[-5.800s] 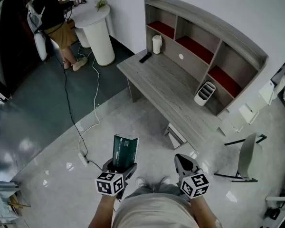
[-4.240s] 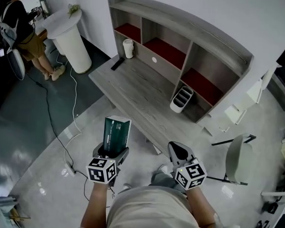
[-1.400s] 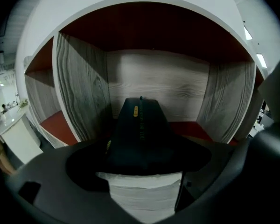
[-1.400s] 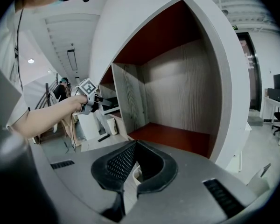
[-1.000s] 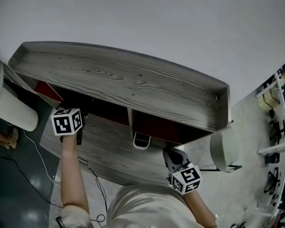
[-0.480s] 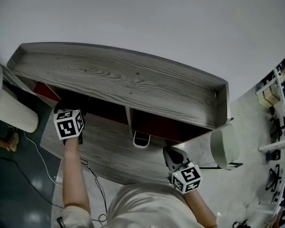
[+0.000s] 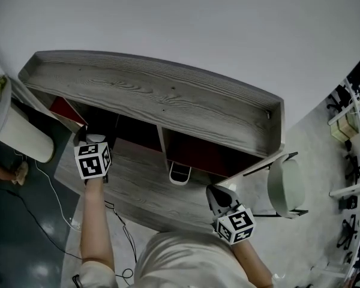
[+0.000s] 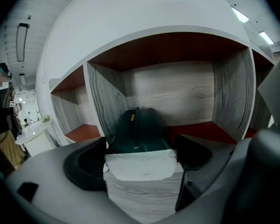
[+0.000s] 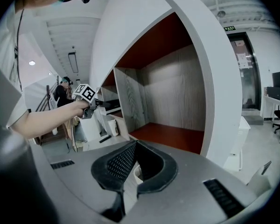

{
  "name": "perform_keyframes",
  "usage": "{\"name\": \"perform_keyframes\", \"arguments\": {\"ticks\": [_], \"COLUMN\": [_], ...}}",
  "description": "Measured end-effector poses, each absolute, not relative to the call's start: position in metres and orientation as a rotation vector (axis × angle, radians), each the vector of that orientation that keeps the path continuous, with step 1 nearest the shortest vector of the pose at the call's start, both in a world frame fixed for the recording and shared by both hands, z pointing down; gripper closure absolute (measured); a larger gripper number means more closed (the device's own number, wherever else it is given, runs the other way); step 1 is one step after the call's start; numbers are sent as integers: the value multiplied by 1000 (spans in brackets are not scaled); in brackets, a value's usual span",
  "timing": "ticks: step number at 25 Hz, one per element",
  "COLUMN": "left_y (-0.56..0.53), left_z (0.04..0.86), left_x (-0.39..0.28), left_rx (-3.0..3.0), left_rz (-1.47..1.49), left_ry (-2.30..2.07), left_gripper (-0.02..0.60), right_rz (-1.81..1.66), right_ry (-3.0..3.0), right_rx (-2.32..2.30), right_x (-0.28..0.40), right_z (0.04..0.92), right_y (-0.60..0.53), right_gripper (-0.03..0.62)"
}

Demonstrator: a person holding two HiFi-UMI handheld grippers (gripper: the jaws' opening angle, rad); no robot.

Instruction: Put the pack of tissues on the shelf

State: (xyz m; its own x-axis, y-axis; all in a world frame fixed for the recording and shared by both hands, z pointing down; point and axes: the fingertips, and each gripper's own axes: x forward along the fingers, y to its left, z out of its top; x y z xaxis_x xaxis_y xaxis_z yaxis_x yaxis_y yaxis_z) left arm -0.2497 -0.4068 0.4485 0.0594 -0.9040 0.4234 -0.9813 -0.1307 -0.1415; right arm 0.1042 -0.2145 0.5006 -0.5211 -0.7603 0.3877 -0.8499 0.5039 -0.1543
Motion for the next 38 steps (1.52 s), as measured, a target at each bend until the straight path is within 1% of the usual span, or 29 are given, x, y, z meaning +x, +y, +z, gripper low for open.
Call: {"name": "perform_keyframes", "arguments": {"ticks": [5, 13, 14, 15, 18, 21, 22, 24, 27, 32, 38], "left_y": [-377, -307, -297, -286, -256, -228, -219, -201, -173, -132, -102], "left_z": [447, 457, 458, 458, 456, 454, 454, 457, 465, 485, 492], "left_x": [-245, -209, -204, -200, -189, -179, -177, -171, -157, -132, -123], "left_rx": [2137, 2158, 2161, 2164, 2159, 2159, 2156, 2150, 2150, 2158, 2157], "left_rz": [587, 480, 473, 463, 413, 359, 347, 319, 275, 323, 257], "left_ry": [-1937, -1836, -1828, -1828, -1860, -1899, -1911, -1910, -1854, -1807, -1778], "left_gripper": [127, 133, 157, 210, 405, 533, 551, 566, 566, 567, 568], "right_rz": [470, 453, 449, 445, 439, 431, 428, 422, 421, 420, 400], "right_ry": [-2518, -2600, -2613, -2627, -2663, -2694, -2703, -2722, -2744, -2769, -2788], "right_rx": [1320, 1227, 1210, 1195, 1160, 1121, 1106, 1072, 1026, 959, 885], "right_x": [104, 99, 97, 96, 93, 89, 87, 82, 74, 61, 51], "right_z": [497, 491, 489, 487, 482, 476, 475, 472, 470, 470, 467], "right_y": [-205, -193, -191, -189, -184, -178, -177, -172, -165, -151, -137], "right_gripper": [566, 566, 566, 566, 566, 566, 566, 566, 566, 566, 566]}}
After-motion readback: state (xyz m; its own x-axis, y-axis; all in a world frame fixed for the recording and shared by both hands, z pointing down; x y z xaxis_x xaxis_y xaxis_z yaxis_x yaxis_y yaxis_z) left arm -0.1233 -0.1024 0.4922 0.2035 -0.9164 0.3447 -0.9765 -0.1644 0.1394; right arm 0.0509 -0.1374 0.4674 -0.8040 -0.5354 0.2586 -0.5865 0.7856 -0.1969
